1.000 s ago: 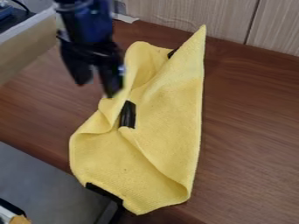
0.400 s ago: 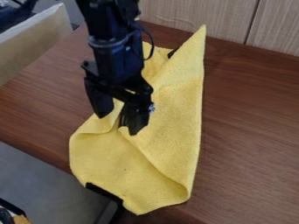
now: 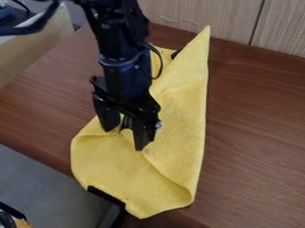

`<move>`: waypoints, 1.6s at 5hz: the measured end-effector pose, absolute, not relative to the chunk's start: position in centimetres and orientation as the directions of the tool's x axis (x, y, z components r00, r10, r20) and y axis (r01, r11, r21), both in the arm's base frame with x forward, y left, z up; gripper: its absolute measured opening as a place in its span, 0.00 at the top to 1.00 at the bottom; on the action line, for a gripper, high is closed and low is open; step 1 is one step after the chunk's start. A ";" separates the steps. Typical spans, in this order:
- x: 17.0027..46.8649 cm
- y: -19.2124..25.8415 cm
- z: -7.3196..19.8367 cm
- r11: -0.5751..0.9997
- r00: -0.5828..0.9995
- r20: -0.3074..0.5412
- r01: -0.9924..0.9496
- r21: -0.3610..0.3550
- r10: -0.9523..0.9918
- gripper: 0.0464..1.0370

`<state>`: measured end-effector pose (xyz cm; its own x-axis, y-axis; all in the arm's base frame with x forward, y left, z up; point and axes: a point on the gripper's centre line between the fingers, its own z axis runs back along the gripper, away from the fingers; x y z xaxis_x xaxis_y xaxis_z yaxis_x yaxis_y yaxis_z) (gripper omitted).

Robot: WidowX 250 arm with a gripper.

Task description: Unfold the cloth left to to bottom right

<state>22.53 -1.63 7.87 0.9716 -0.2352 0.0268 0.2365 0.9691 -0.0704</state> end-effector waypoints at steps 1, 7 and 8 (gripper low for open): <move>23.1 -2.4 7.5 0.967 0.969 0.019 0.247 -0.066 -0.247 0.04; 23.0 -1.9 9.5 0.959 0.959 0.086 0.276 -0.057 -0.271 0.99; 24.0 -2.6 10.8 0.954 0.950 0.120 0.295 -0.052 -0.288 0.99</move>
